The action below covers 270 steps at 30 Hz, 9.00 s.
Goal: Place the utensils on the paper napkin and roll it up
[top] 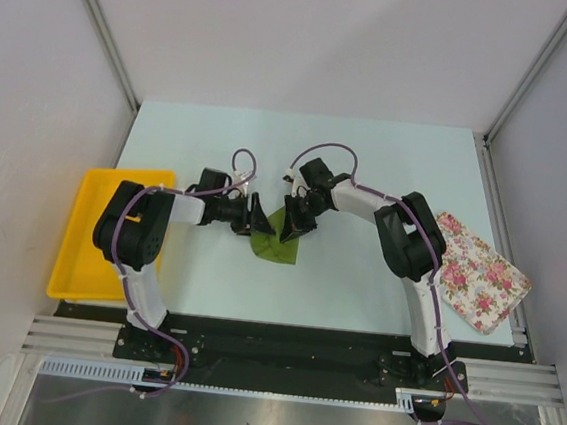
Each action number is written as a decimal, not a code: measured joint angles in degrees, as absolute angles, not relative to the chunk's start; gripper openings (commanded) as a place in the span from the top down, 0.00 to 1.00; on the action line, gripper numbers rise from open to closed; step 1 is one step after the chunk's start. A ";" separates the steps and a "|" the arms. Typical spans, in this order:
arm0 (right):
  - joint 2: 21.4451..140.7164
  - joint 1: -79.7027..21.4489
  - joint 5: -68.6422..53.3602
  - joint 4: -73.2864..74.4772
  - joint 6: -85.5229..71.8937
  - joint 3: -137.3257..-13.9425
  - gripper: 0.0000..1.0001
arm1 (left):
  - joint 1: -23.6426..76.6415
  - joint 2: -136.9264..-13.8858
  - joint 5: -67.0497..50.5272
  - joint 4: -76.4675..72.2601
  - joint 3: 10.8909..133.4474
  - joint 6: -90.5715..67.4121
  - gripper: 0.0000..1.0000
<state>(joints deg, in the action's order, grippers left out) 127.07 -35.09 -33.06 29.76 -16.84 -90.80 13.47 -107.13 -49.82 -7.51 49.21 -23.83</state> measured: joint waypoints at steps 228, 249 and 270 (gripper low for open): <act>128.38 -25.28 -42.68 27.97 -14.48 -90.61 1.00 | 23.99 -107.94 -50.76 -28.86 42.85 -44.51 0.82; 128.66 -24.51 -43.29 28.51 -17.04 -91.00 0.95 | 22.85 -114.61 -53.84 -30.61 43.48 -45.12 1.00; 128.05 -26.72 -34.13 32.56 -17.15 -94.78 0.60 | 22.72 -114.76 -54.19 -30.98 43.48 -45.50 1.00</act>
